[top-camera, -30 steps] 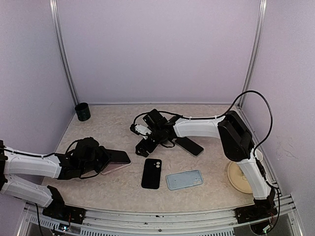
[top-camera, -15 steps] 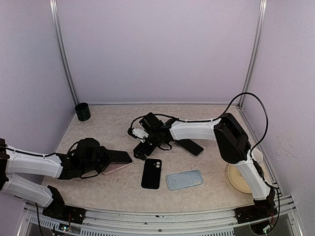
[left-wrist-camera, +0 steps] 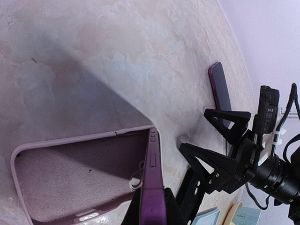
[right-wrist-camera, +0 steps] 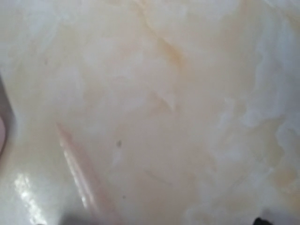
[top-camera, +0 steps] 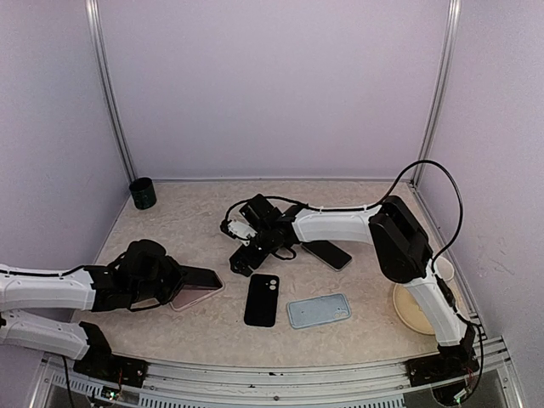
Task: Put the phone into the phone case
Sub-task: Install the phone on the phone case.
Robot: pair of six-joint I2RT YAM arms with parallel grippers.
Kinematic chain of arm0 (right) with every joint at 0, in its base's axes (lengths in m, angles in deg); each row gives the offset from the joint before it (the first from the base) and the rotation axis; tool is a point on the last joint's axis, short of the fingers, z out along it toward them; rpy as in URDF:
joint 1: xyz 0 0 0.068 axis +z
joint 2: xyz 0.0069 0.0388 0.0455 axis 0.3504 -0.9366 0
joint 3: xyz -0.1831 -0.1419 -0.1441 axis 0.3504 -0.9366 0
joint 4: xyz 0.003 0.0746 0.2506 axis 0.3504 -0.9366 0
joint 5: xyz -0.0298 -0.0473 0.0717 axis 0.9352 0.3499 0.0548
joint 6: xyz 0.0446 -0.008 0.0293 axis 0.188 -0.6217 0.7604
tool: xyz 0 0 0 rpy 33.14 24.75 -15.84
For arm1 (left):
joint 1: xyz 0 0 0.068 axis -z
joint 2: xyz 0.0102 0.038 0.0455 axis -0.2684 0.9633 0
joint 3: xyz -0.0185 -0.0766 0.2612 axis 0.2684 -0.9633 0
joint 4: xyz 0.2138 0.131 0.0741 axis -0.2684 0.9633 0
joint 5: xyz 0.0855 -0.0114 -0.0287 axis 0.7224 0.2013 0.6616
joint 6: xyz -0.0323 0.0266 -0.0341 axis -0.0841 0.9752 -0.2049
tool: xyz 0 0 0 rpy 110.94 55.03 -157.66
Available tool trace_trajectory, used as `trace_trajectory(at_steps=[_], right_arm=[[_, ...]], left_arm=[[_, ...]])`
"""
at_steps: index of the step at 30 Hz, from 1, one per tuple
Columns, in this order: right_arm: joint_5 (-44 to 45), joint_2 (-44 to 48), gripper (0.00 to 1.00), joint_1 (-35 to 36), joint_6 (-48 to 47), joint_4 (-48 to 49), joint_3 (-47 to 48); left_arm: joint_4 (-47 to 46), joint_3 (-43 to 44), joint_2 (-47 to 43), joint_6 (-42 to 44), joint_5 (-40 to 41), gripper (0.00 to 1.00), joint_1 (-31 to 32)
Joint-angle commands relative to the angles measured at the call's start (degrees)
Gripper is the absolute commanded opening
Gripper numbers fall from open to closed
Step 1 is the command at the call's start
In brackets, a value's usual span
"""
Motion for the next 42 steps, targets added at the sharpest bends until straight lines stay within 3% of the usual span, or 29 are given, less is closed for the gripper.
trace_trajectory(at_steps=[1,12,21,33,42], right_arm=[[0.5,-1.3,0.95,0.8,0.4,-1.1,2.5],[0.0,-2.5,0.95,1.5,0.4,-0.8,2.9],[-0.1,-3.1,0.95,2.5,0.4,-0.8,3.5],[-0.7,-3.7,0.94,3.3,0.1,-1.1,3.8],[-1.5,-4.2,0.94,3.4,-0.3,-1.6,3.9]], left_arm=[[-1.2,-1.7,2.9,-1.9,-3.6,0.00,0.4],[-0.6,-2.9,4.6,-5.5,-3.2,0.00,0.4],[6.9,-2.3,1.1,-7.8,-2.3,0.00,0.4],[-8.1,-9.7,2.8,-5.2,-3.9,0.00,0.4],[-9.5,-8.3,8.9,-2.2,-7.1,0.00,0.4]])
